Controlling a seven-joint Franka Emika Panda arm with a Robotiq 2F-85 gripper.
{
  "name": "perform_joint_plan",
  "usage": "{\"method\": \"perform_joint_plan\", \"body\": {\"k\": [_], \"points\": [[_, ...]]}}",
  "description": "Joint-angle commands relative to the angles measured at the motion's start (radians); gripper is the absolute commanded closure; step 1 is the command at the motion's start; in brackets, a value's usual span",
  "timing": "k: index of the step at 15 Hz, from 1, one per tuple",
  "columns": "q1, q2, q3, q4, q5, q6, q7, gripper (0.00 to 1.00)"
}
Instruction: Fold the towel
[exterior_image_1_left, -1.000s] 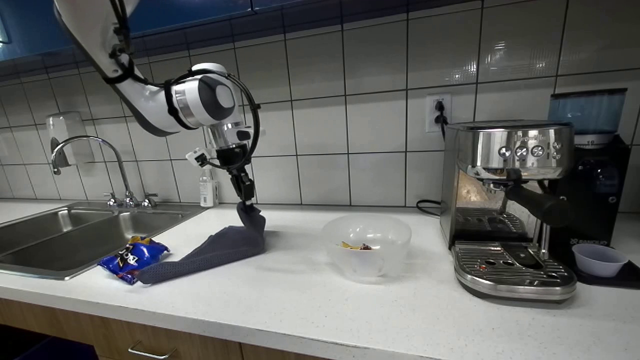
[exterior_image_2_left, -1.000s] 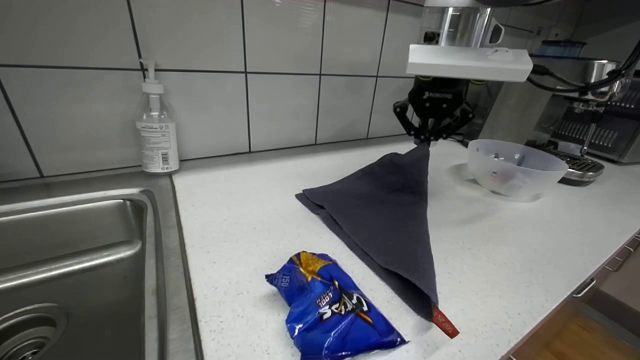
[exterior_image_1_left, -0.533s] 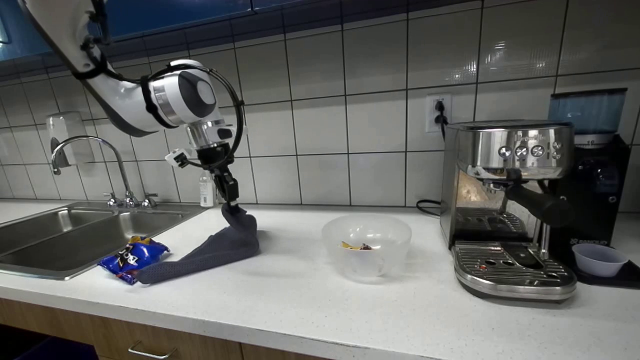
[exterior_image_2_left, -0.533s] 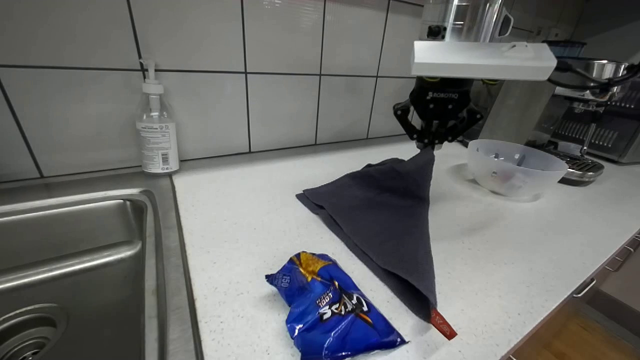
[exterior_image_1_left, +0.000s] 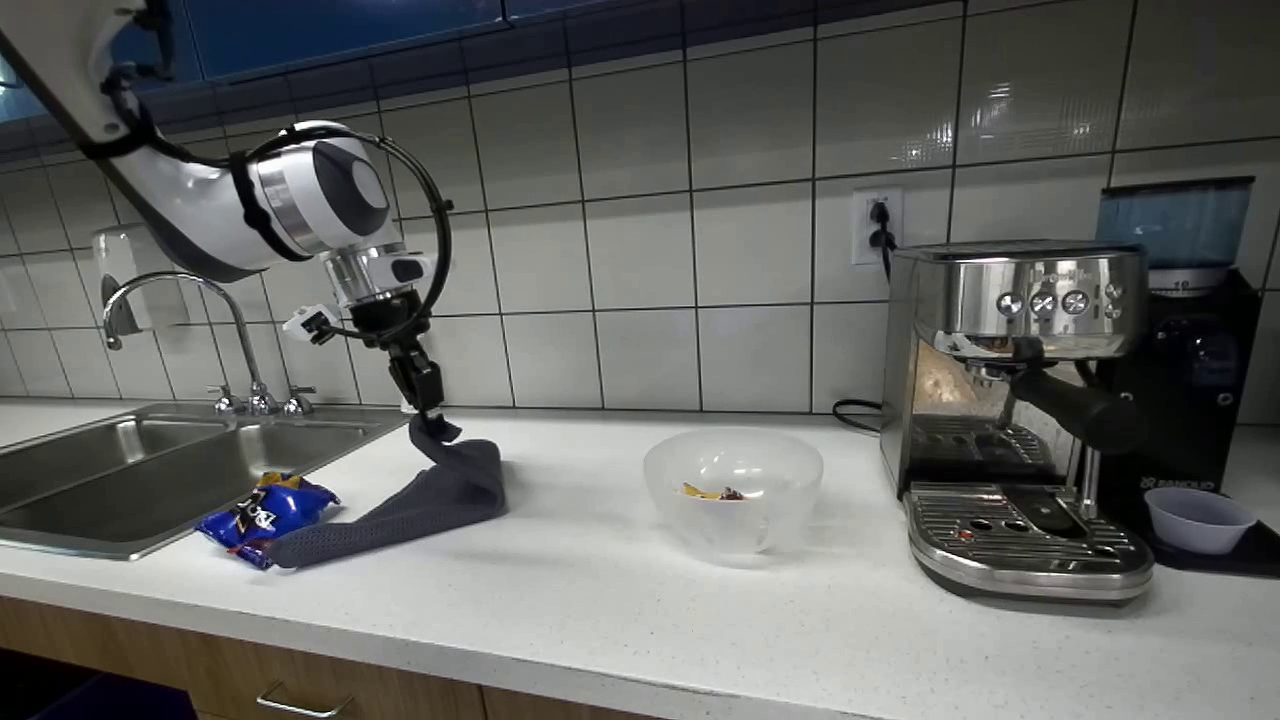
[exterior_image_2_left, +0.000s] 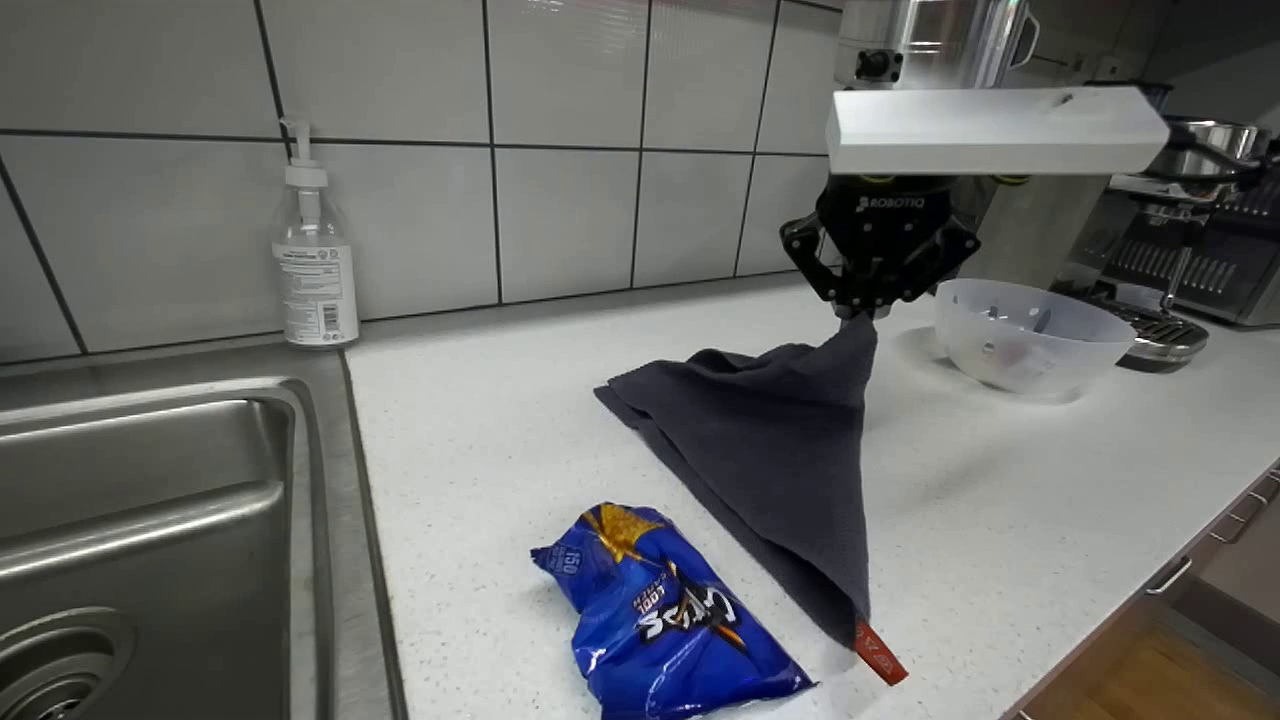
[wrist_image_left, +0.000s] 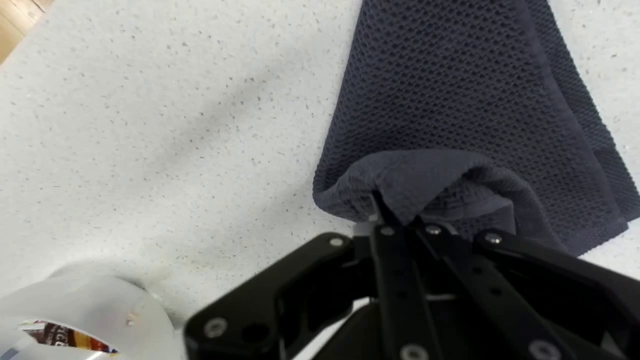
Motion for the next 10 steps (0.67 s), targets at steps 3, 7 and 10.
{"method": "perform_joint_plan", "body": {"k": [3,7,10], "points": [[0.007,-0.057,0.043,-0.057,-0.094,-0.012,0.091,0.99],[0.014,-0.059,0.064,-0.065,-0.142,-0.020,0.129,0.99],[0.021,-0.061,0.077,-0.070,-0.169,-0.024,0.148,0.99]]}}
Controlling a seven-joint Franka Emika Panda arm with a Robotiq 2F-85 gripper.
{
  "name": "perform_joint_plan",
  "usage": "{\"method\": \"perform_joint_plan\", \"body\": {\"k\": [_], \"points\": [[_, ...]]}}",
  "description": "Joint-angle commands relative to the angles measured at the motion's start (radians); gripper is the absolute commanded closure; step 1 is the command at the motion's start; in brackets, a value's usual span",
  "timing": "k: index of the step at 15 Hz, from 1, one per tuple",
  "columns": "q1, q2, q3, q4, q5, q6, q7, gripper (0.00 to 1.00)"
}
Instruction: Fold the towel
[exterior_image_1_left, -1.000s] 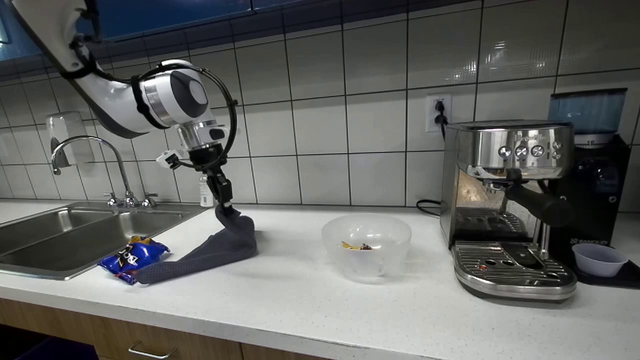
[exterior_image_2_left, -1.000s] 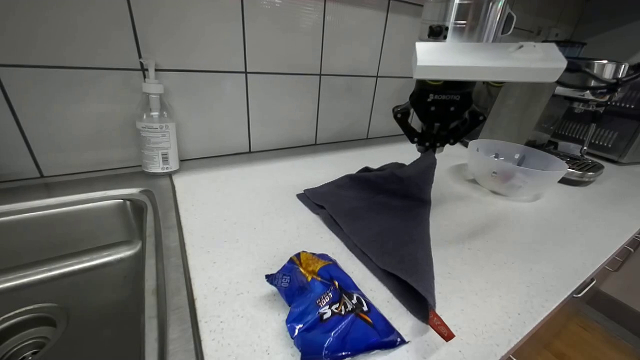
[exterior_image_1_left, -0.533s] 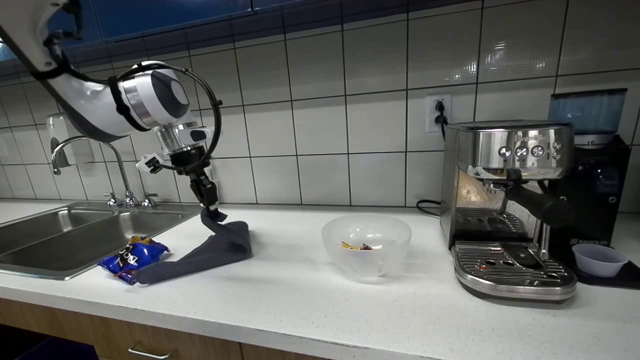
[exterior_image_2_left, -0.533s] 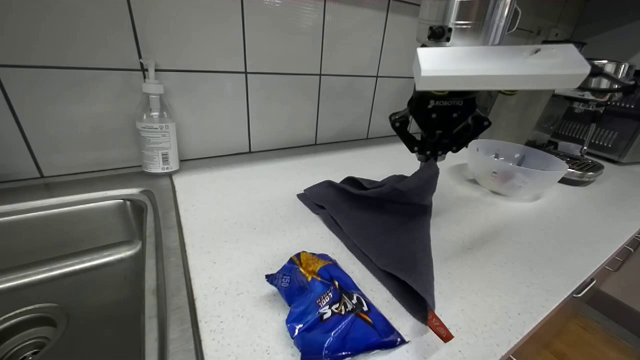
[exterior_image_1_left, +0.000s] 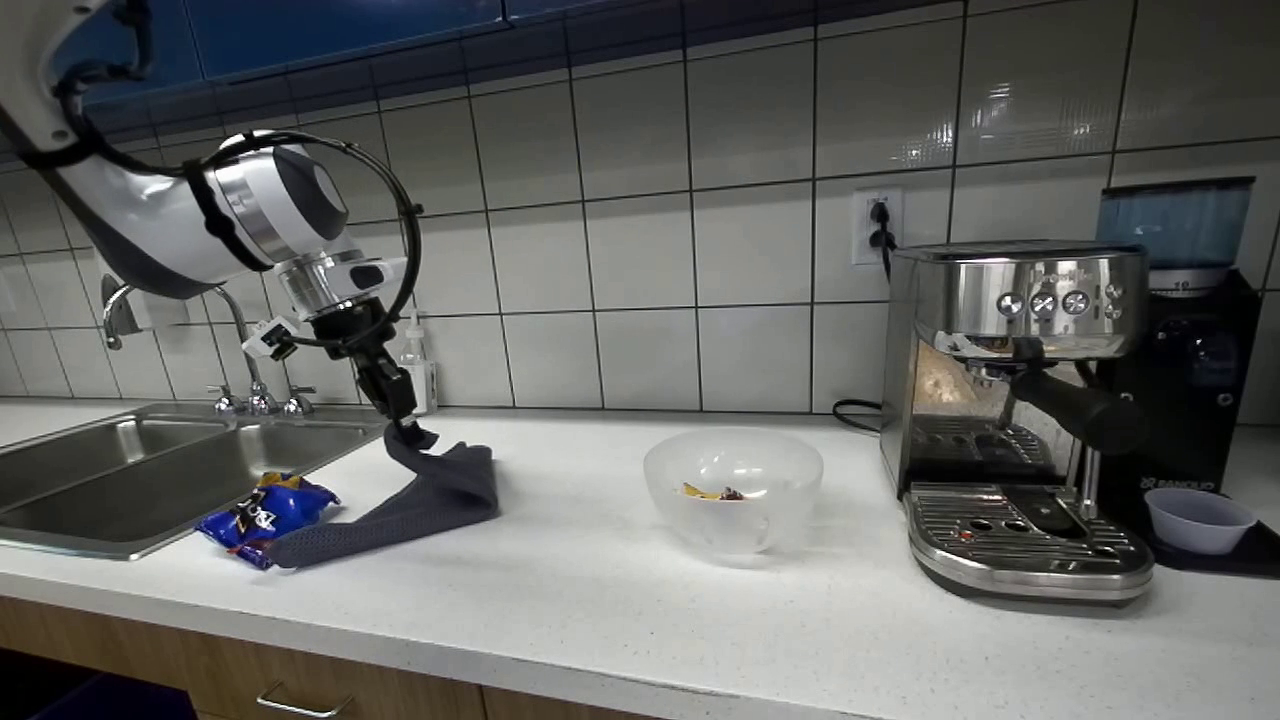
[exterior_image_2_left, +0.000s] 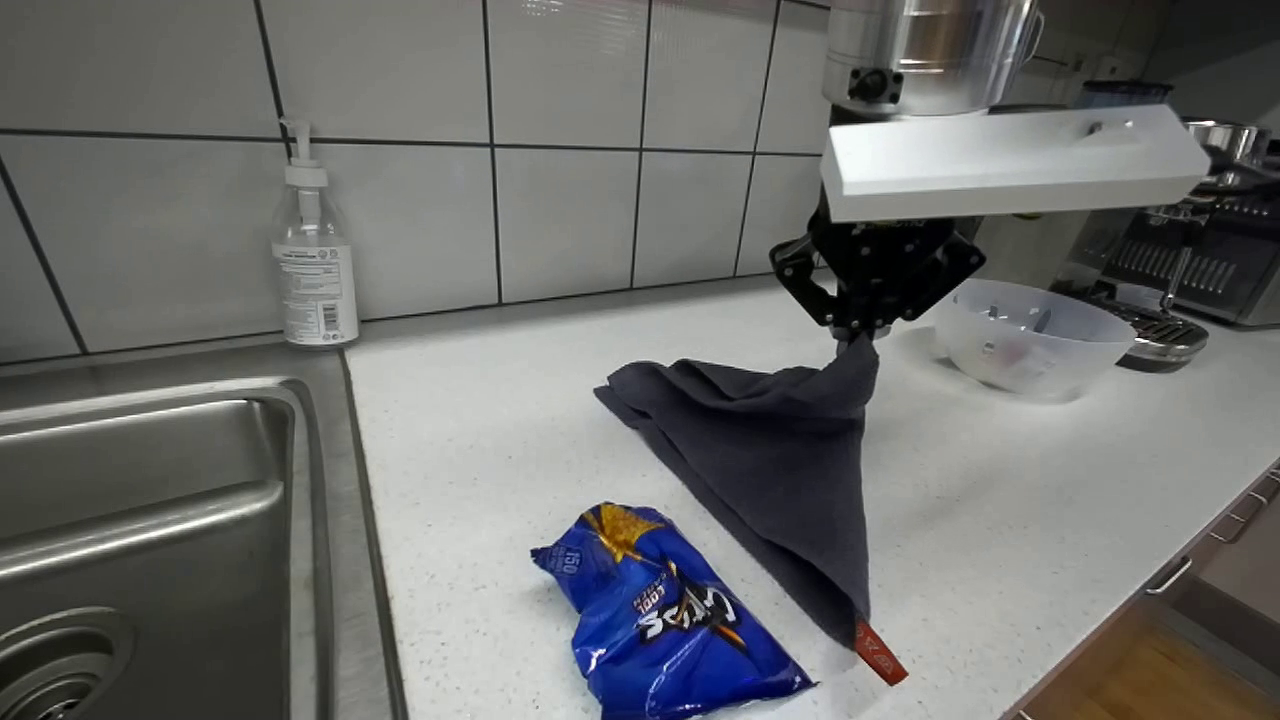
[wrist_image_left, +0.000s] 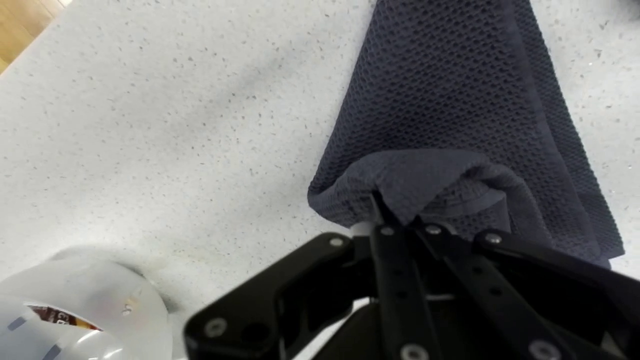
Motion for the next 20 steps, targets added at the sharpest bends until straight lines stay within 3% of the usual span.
{"method": "perform_joint_plan", "body": {"k": [1,20], "points": [[0.007,-0.040,0.023,-0.026,-0.051,-0.023,0.053,0.99],[0.030,-0.071,0.086,-0.069,-0.086,-0.030,0.062,0.99]]}}
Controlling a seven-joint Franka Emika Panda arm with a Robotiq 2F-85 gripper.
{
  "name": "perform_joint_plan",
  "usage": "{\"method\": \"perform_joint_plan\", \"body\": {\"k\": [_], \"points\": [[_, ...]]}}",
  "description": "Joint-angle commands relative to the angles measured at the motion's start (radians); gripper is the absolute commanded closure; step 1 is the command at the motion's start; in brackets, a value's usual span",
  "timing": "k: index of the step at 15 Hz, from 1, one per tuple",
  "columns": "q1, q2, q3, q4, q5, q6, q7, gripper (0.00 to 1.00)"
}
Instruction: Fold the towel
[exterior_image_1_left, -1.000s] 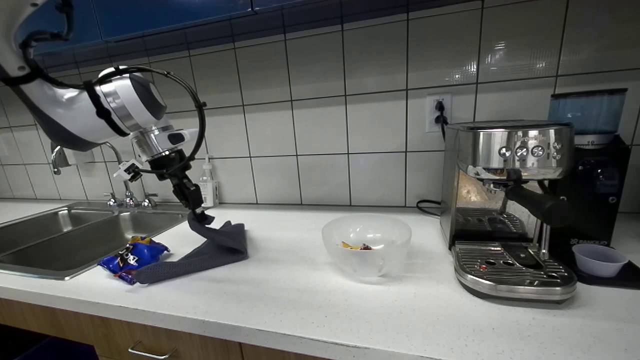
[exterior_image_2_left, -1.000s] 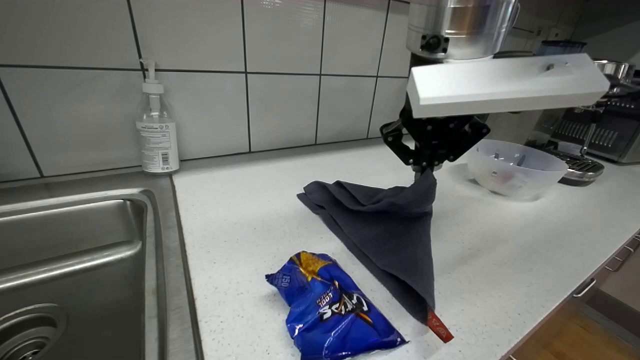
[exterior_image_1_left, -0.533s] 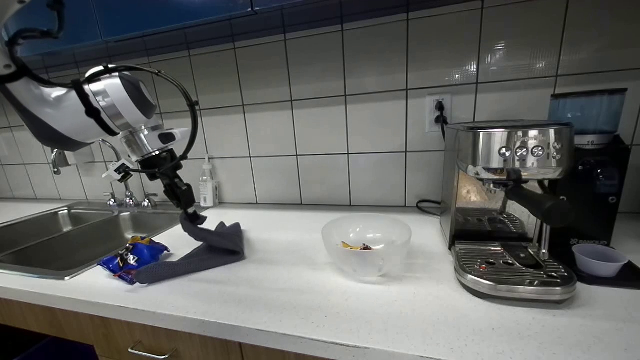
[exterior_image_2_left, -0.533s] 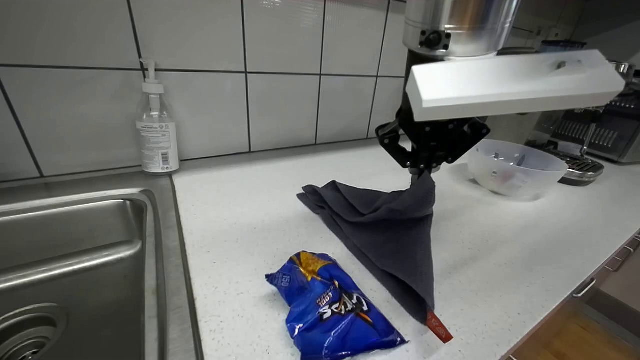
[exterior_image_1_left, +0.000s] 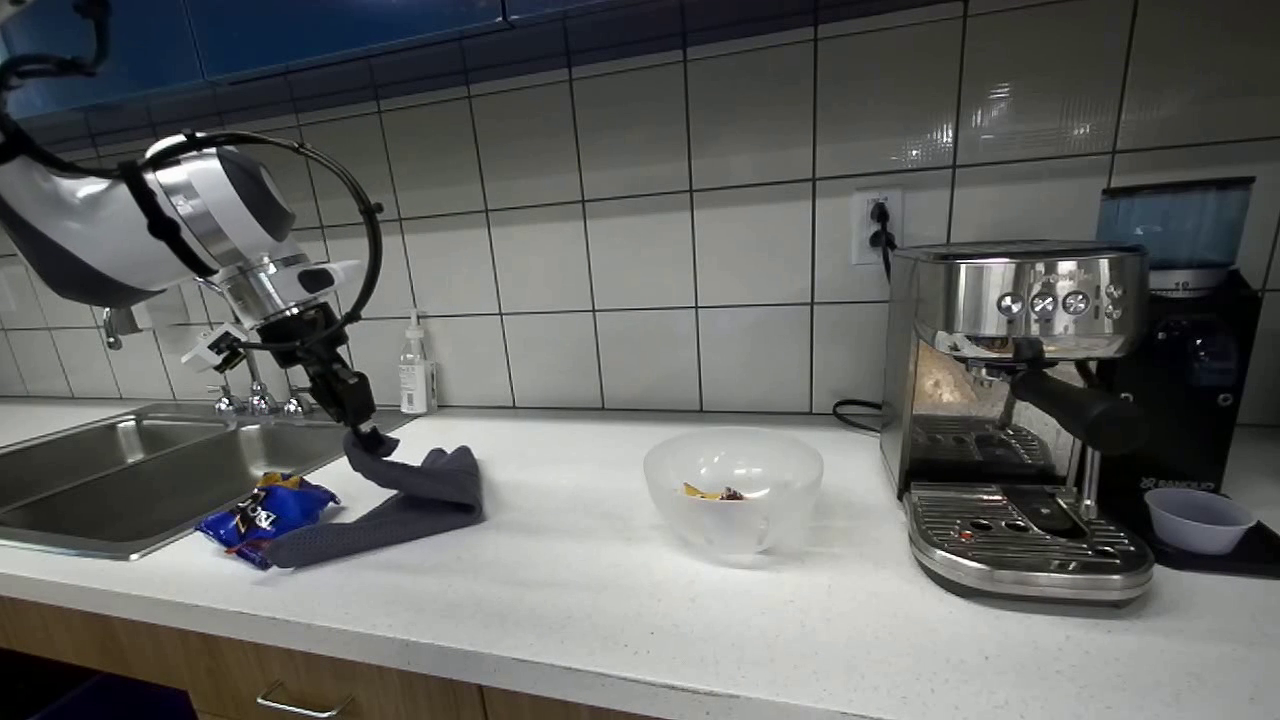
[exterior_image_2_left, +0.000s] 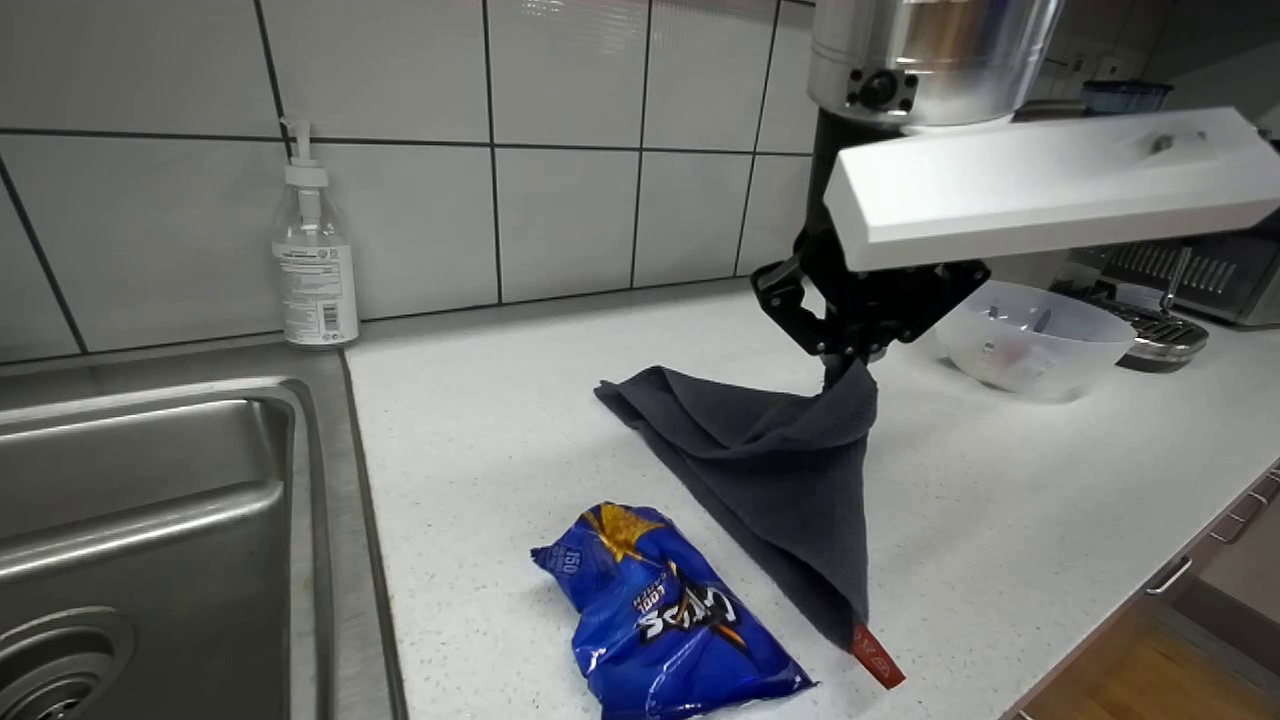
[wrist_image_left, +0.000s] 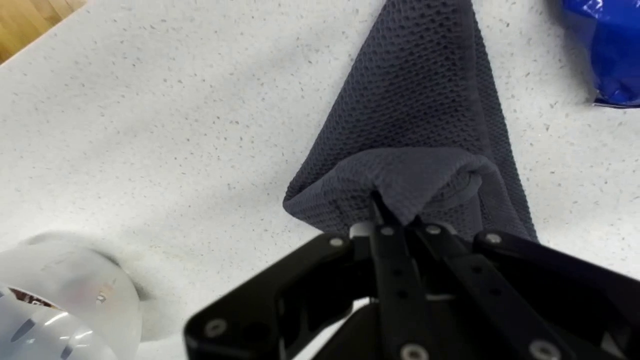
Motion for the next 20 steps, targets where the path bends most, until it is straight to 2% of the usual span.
{"method": "perform_joint_plan", "body": {"k": [1,7,8,9,18,19,20], "points": [[0.002,-0.039,0.016,-0.027,-0.028,-0.025,0.031,0.99],[0.001,-0.042,0.021,-0.035,-0.032,-0.024,0.026,0.98],[0.001,-0.042,0.021,-0.036,-0.034,-0.024,0.024,0.72],[0.000,-0.042,0.021,-0.037,-0.035,-0.023,0.024,0.71],[-0.002,-0.047,0.021,-0.041,-0.041,-0.025,0.026,0.06],[-0.003,-0.048,0.021,-0.042,-0.041,-0.025,0.025,0.01],[-0.004,-0.050,0.020,-0.043,-0.038,-0.025,0.023,0.00]]}}
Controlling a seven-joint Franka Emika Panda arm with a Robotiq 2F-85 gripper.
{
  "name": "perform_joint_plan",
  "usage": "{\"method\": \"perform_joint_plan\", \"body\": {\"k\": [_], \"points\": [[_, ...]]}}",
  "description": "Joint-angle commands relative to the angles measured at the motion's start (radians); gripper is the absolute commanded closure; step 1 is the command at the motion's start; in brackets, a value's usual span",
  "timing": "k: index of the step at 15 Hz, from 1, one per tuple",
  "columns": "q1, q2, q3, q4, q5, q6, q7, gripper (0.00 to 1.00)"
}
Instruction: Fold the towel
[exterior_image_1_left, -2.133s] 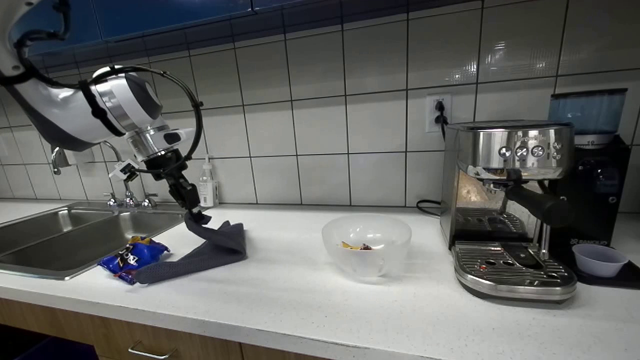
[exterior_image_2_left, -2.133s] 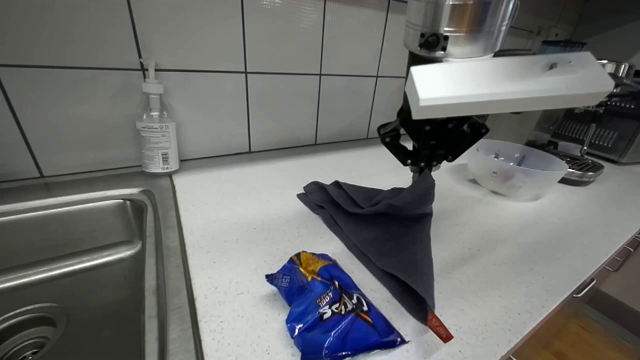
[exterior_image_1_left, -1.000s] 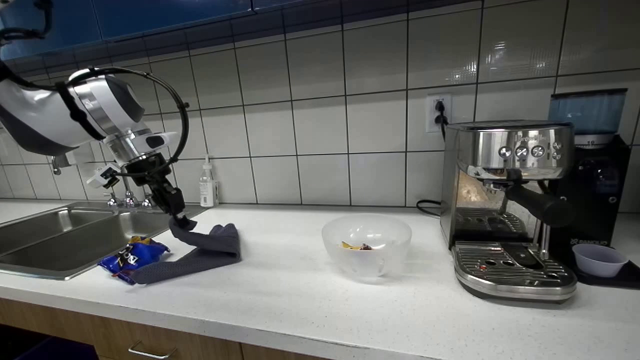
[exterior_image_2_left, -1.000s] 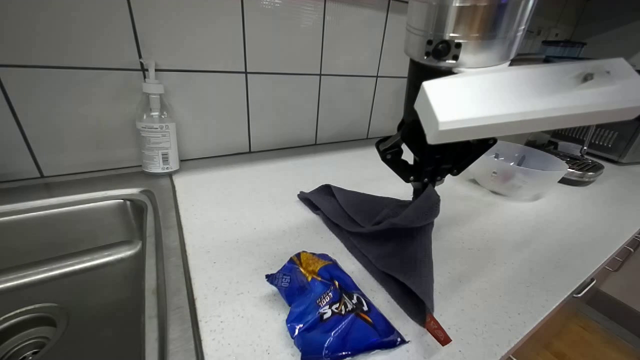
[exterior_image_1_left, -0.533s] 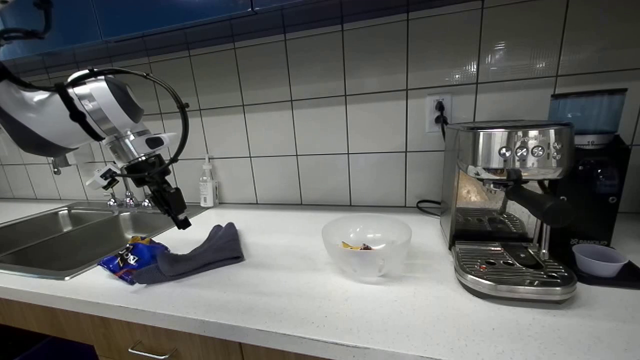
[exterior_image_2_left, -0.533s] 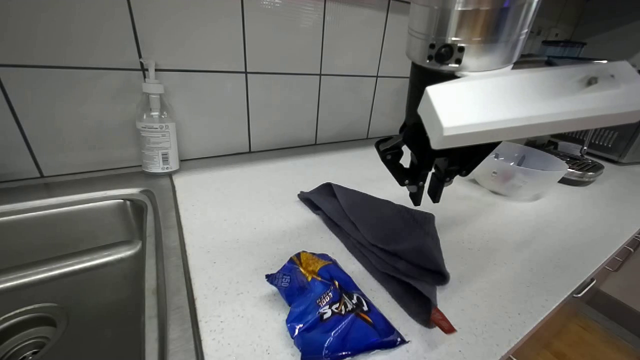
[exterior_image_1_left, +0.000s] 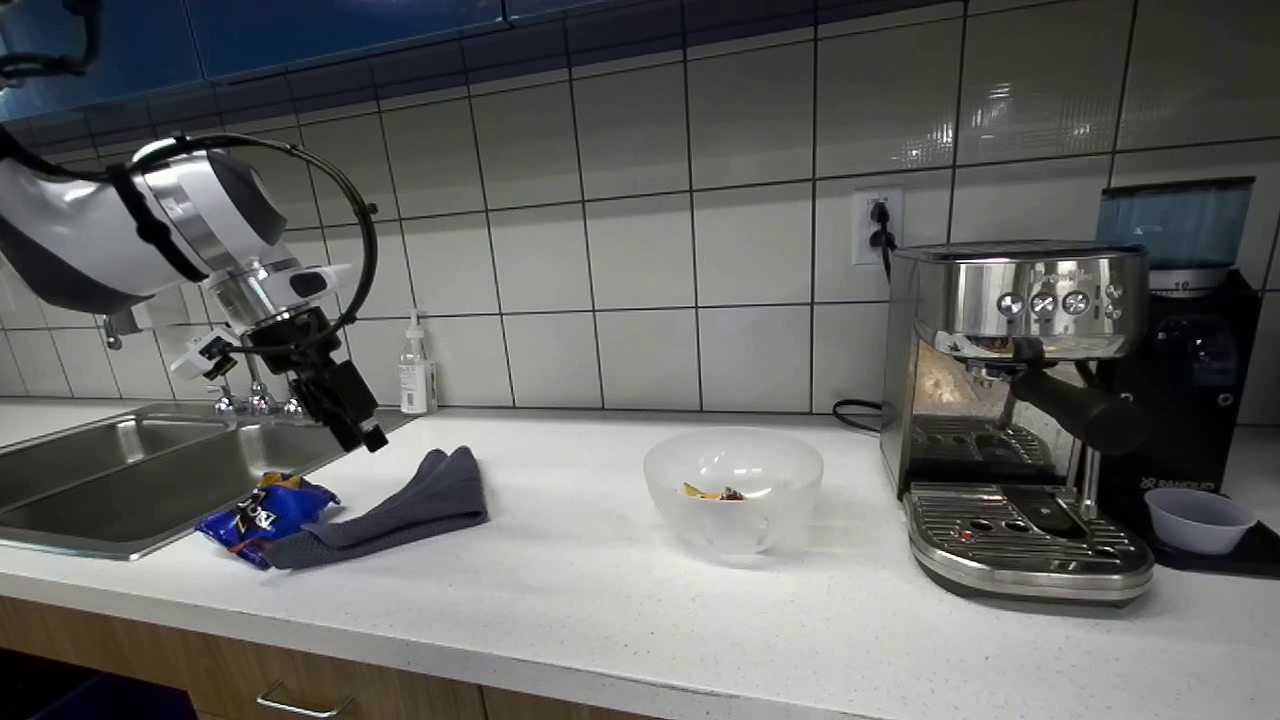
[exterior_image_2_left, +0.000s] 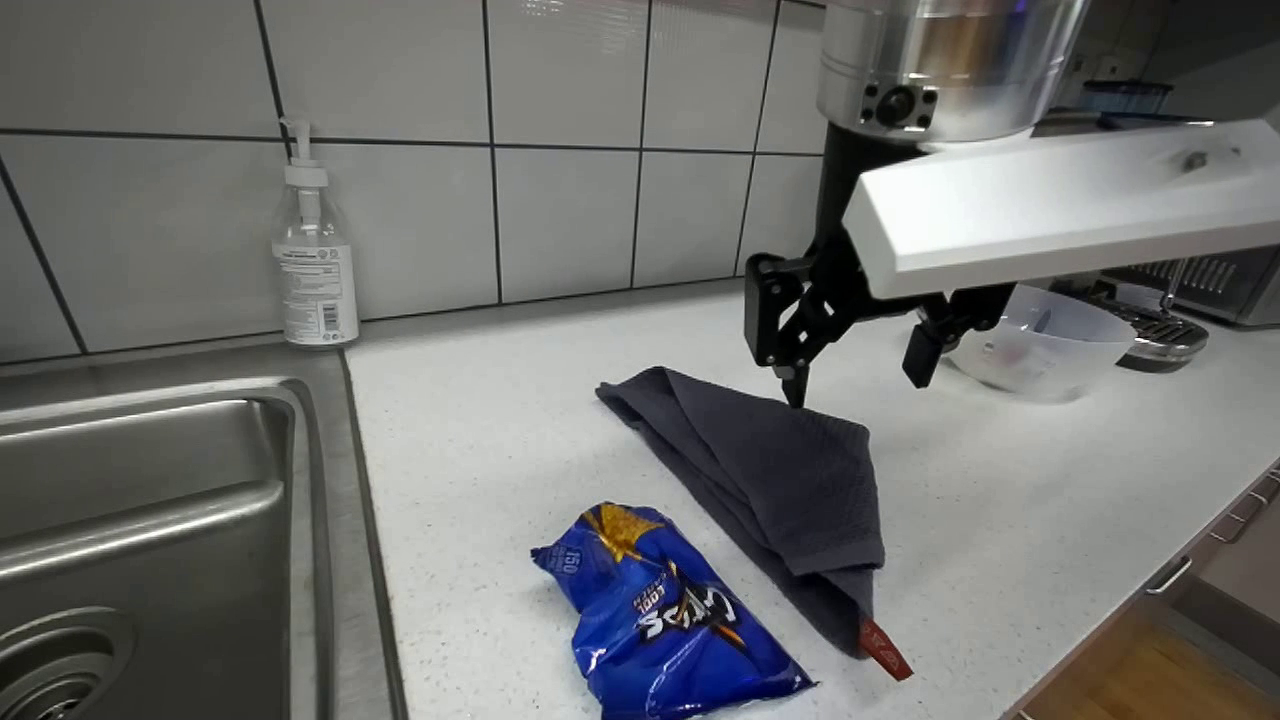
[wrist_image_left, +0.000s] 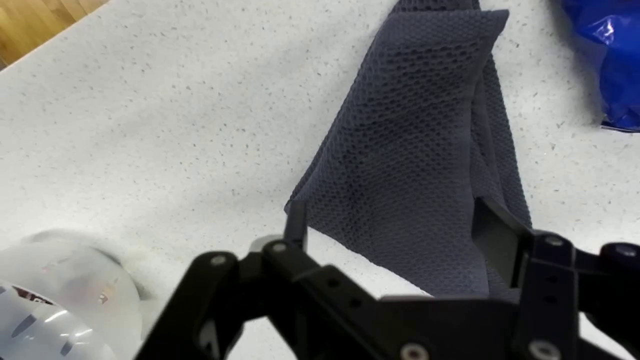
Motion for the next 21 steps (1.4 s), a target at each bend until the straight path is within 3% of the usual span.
{"method": "perform_joint_plan", "body": {"k": [1,13,21], "points": [[-0.006,-0.042,0.008,-0.020,-0.018,-0.024,0.021,0.00],[-0.052,-0.065,-0.023,-0.023,0.021,0.004,-0.042,0.00],[-0.101,-0.076,-0.066,-0.025,0.081,0.050,-0.182,0.00]]}}
